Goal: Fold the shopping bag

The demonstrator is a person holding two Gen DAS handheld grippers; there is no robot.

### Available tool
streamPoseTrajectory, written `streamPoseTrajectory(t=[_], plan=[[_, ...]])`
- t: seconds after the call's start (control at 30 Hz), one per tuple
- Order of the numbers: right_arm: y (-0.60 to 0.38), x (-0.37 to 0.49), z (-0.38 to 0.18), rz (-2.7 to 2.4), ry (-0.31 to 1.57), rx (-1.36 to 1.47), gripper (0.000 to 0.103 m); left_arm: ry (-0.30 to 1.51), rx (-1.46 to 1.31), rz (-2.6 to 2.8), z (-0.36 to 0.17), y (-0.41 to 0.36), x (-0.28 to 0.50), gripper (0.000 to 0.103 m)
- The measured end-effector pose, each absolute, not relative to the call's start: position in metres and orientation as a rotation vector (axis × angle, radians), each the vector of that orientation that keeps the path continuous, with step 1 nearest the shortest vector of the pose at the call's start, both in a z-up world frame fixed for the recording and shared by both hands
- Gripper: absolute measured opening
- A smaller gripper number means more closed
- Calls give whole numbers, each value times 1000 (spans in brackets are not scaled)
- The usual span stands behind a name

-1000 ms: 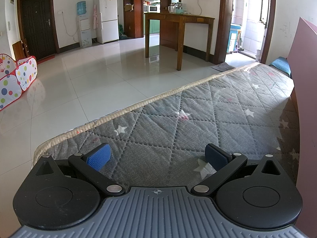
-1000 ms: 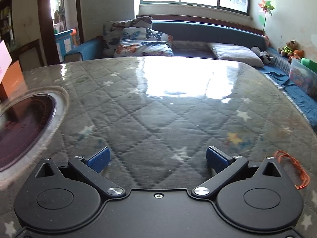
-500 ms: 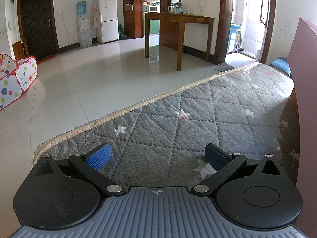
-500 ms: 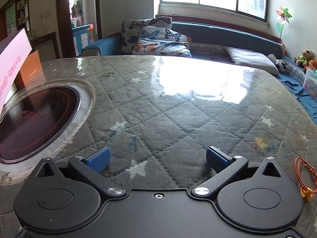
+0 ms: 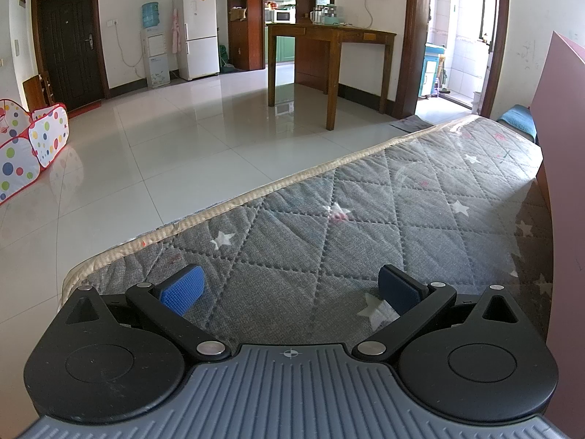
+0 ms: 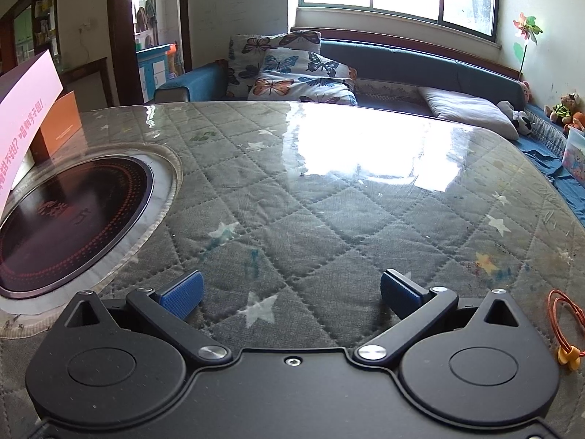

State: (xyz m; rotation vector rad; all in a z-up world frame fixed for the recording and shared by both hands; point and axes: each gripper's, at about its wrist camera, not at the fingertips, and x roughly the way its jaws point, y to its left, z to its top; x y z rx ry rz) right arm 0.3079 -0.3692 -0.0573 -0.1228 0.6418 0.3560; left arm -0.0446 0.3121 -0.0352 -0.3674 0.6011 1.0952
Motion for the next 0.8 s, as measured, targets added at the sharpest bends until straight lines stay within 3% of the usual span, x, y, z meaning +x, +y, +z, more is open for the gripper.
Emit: streamPoseTrajectory(t=[0.8], plan=[[-368, 308, -59, 356, 642, -122, 103, 601, -368, 1095, -35, 312, -45, 103]])
